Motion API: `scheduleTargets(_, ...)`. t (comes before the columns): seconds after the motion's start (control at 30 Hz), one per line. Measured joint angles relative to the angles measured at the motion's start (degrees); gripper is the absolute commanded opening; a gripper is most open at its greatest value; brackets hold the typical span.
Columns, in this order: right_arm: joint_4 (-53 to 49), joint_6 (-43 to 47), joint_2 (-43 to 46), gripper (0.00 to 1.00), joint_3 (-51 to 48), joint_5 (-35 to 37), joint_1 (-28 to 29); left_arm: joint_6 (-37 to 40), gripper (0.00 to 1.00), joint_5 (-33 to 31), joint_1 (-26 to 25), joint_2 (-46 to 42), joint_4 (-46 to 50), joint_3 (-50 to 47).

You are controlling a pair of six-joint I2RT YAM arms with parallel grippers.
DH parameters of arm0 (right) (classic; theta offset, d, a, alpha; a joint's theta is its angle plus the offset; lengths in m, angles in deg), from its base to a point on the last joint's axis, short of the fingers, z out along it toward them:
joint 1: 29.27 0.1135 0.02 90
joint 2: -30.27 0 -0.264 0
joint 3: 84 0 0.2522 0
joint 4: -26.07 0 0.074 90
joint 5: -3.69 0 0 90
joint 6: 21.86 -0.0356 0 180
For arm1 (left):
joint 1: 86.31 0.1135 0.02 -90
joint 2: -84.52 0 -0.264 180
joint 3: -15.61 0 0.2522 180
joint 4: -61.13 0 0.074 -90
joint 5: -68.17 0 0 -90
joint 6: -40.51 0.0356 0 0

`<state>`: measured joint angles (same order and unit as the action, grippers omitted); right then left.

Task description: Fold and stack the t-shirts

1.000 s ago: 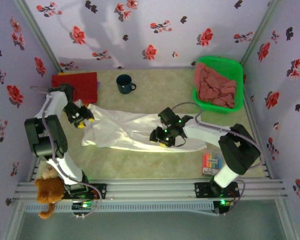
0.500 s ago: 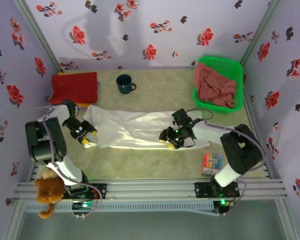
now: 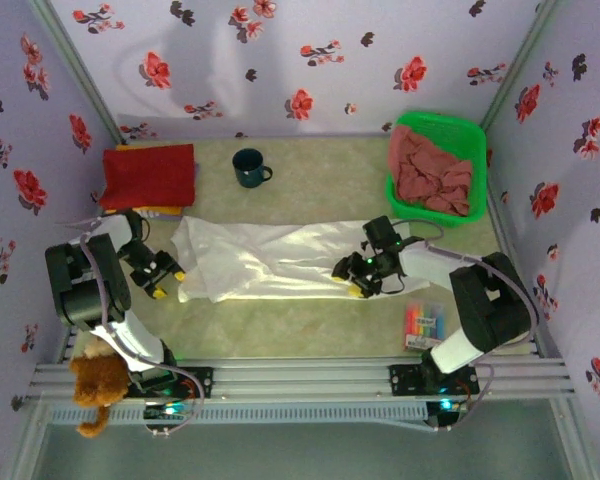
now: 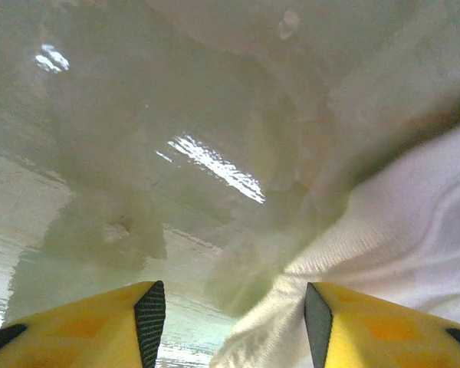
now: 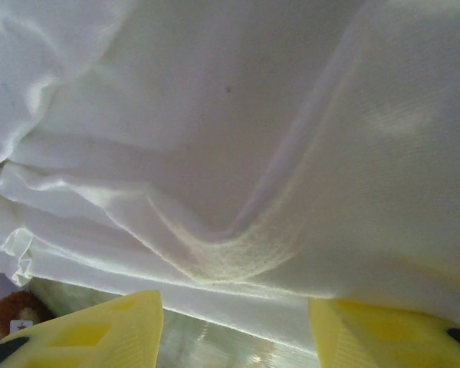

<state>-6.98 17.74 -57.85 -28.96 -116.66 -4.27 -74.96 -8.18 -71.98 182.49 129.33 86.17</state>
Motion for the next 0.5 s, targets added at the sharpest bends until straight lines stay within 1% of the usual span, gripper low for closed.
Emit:
scheduleTargets(0.17, -1.11, 0.74, 0.81, 0.56, -0.37, 0.57, -0.15, 0.13, 0.5, 2.23, 0.0, -2.38, 0.68, -1.2)
scheduleTargets(0.33, -1.66, 0.9, 1.11, 0.56, -0.37, 0.76, -0.15, -0.39, 0.47, 5.03, 0.0, -8.26, 2.19, -3.48)
scheduleTargets(0.5, -1.66, 0.94, 1.11, 0.56, -0.37, 0.76, -0.15, -3.17, 0.36, 6.73, -0.17, -16.22, 2.73, -9.03)
